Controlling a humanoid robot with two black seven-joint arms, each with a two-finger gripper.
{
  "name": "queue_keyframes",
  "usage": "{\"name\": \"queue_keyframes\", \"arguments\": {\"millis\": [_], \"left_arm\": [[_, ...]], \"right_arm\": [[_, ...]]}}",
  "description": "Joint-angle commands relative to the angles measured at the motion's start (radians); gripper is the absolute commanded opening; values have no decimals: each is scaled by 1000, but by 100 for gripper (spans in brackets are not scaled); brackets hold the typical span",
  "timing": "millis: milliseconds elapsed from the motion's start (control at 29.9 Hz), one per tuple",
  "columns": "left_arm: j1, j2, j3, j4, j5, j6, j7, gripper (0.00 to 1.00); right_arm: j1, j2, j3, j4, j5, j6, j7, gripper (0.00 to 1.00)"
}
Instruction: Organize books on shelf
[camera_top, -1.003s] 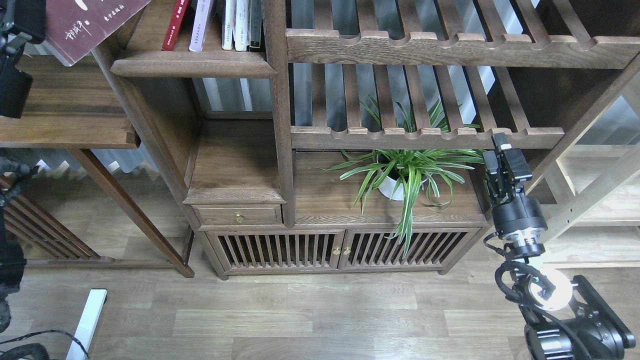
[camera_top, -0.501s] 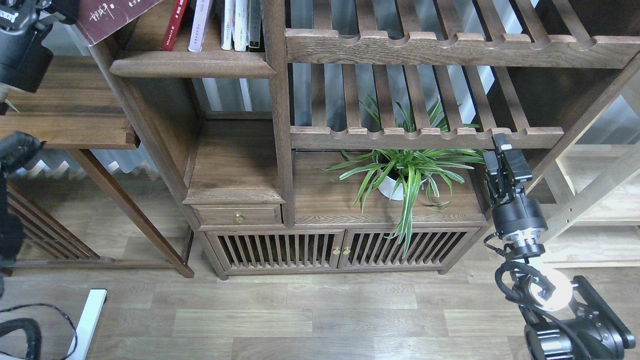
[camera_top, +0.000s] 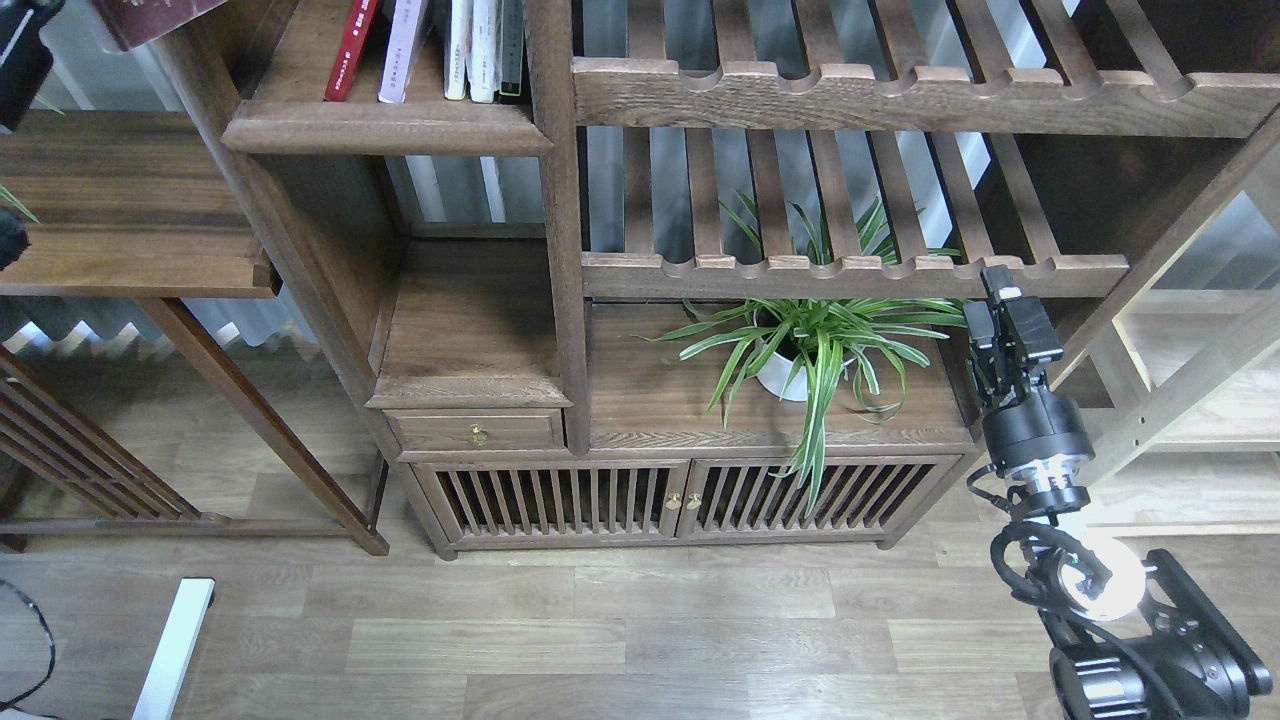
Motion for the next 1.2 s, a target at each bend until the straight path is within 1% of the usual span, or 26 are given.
{"name": "queue_keyframes", "arguments": {"millis": [0, 100, 301, 368, 435, 535, 802, 1070, 1170], "left_arm": [[-57, 5, 54, 27, 9, 64, -2, 1], [-97, 8, 97, 56, 11, 90, -2, 1], [-154, 6, 192, 91, 31, 199, -8, 1], [-176, 5, 225, 106, 31, 223, -21, 1], [-191, 2, 254, 116, 31, 269, -34, 1], [-217, -5, 304, 132, 31, 317, -52, 2], [-282, -14, 381, 194, 31, 385, -87, 2], [-301, -18, 412, 228, 31, 417, -92, 3], [-314, -26, 424, 240, 31, 441, -95, 4]], "right_arm": [[-1, -2, 0, 0, 0, 0, 0, 71], [0, -5, 2, 2, 0, 0, 0, 71], [0, -8, 5, 0, 0, 0, -2, 71], [0, -10, 8, 0, 0, 0, -2, 71], [-1, -10, 11, 0, 0, 0, -2, 71], [-6, -10, 15, 0, 0, 0, -2, 71], [-6, -10, 20, 0, 0, 0, 0, 70], [-9, -10, 20, 0, 0, 0, 0, 70], [-11, -10, 22, 0, 0, 0, 0, 70]]}}
